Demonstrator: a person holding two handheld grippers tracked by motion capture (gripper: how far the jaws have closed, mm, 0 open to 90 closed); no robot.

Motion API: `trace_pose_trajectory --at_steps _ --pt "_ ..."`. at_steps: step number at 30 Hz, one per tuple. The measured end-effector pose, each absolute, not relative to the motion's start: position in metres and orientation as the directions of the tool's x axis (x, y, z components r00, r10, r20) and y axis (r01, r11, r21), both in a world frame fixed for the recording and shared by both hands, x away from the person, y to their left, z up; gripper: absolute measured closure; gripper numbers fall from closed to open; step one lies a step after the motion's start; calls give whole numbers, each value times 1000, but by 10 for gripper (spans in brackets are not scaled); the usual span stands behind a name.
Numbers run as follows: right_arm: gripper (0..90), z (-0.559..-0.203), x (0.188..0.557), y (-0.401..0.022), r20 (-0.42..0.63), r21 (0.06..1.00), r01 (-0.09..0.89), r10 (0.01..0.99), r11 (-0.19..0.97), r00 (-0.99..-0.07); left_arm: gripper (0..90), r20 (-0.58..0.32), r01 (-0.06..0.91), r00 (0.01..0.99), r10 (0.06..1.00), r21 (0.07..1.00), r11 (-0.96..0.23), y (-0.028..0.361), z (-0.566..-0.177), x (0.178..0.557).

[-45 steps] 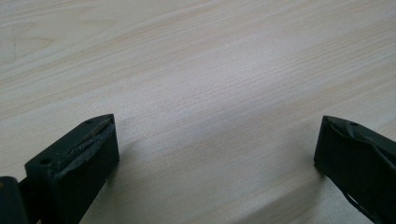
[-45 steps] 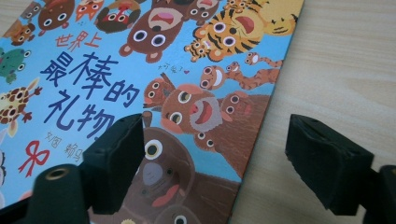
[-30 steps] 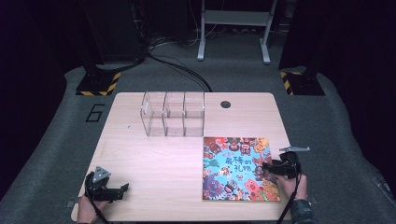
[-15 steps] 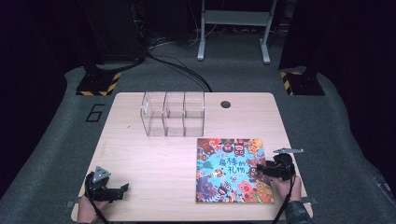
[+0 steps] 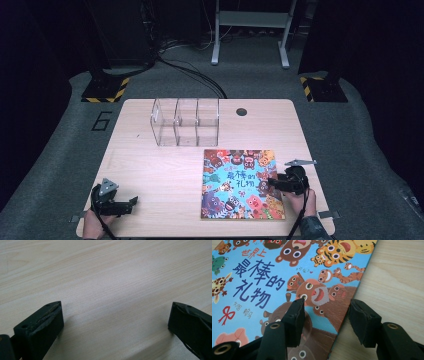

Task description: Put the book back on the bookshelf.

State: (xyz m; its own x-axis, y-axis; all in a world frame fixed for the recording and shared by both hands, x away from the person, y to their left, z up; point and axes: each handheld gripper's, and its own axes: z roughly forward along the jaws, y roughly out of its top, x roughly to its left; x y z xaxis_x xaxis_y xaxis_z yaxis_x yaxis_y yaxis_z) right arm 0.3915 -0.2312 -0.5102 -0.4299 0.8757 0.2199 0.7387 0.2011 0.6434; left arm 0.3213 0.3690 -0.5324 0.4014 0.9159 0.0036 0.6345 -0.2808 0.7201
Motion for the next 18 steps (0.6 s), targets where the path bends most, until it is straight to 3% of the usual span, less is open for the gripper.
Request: trace_pose_trajectory --at_steps 18 --pt "480 -510 388 -213 221 640 737 868 216 -446 0 4 633 392 920 724 -273 368 -533 321"
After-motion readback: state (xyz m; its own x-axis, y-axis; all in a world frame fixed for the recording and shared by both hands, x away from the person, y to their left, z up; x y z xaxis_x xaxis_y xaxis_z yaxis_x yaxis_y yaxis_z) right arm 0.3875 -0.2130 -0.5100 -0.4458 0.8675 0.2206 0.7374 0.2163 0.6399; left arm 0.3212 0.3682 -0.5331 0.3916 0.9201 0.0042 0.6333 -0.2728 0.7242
